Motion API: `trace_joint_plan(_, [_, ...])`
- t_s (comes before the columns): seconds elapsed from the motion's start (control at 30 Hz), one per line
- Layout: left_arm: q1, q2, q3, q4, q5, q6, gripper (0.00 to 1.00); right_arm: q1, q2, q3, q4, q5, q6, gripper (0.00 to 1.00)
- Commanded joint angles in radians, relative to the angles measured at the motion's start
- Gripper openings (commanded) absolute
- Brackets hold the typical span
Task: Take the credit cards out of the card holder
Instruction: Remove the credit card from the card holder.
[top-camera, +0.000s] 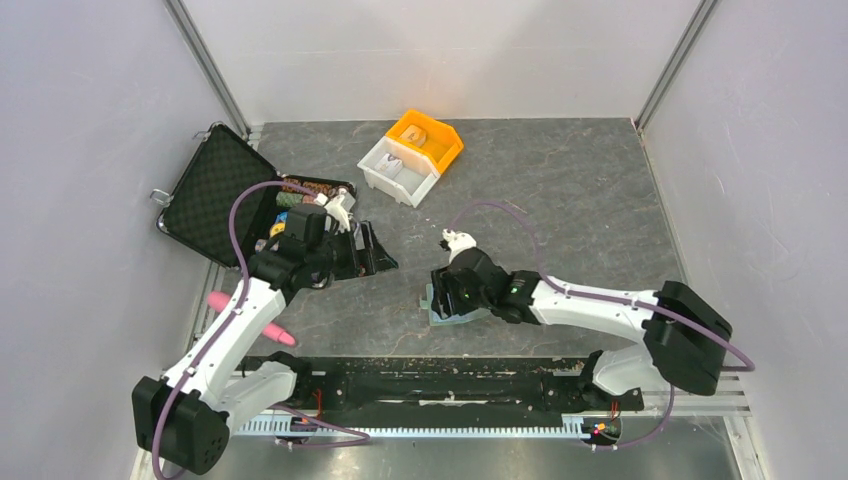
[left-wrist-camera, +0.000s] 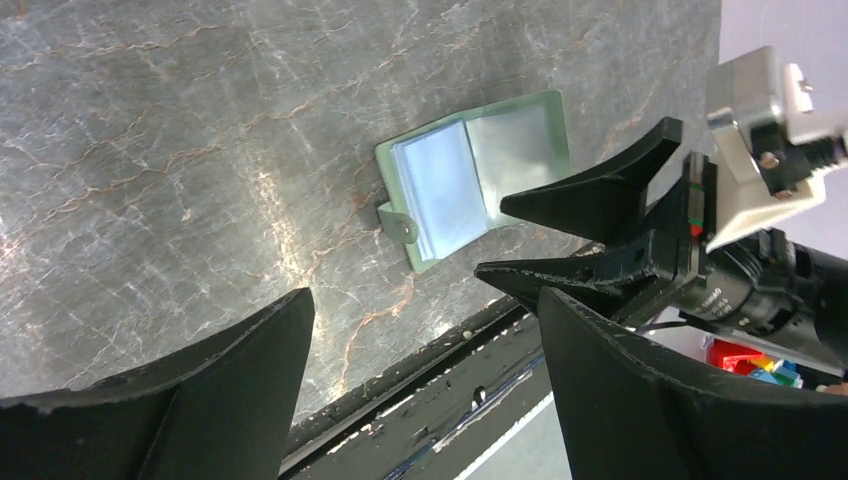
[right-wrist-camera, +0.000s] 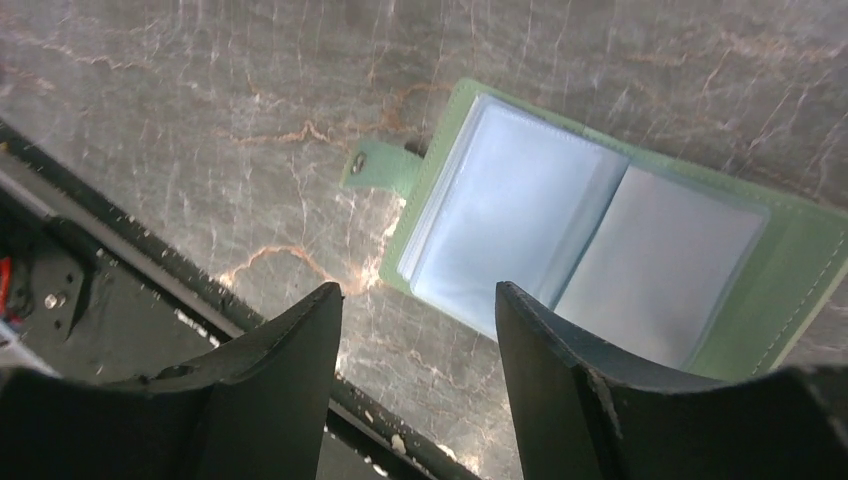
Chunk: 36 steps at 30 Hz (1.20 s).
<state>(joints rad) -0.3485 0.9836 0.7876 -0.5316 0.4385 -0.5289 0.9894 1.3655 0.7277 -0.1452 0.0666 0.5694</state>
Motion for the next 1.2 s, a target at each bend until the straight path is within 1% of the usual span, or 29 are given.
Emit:
trace_joint_plan(0.0, [-0.001, -0.031, 0.009, -0.022, -0.042, 0.070, 0.89, 0.054, 0.068, 0.128, -0.108, 0.250, -0.019, 0.62])
trace_joint_plan(0.1, [-0.001, -0.033, 0.008, -0.019, -0.062, 0.069, 0.89, 0.063, 0.113, 0.156, -0.123, 0.251, -0.035, 0.64])
trace_joint_plan(0.2, [0.000, -0.018, 0.016, -0.022, -0.054, 0.075, 0.89, 0.071, 0.145, 0.173, -0.135, 0.259, -0.041, 0.65])
trace_joint_plan(0.6, [0.000, -0.006, 0.013, -0.023, -0.050, 0.074, 0.88, 0.078, 0.221, 0.196, -0.143, 0.274, -0.039, 0.75])
trace_joint_plan(0.77, [0.000, -0.006, 0.012, -0.024, -0.048, 0.073, 0.88, 0.079, 0.243, 0.185, -0.138, 0.306, -0.033, 0.75])
trace_joint_plan(1.0, [0.001, 0.006, 0.013, -0.023, -0.045, 0.077, 0.87, 0.078, 0.260, 0.153, -0.074, 0.275, -0.027, 0.72])
trace_joint_plan(1.17, [0.001, 0.009, 0.012, -0.023, -0.041, 0.076, 0.85, 0.079, 0.265, 0.140, -0.069, 0.288, -0.022, 0.72])
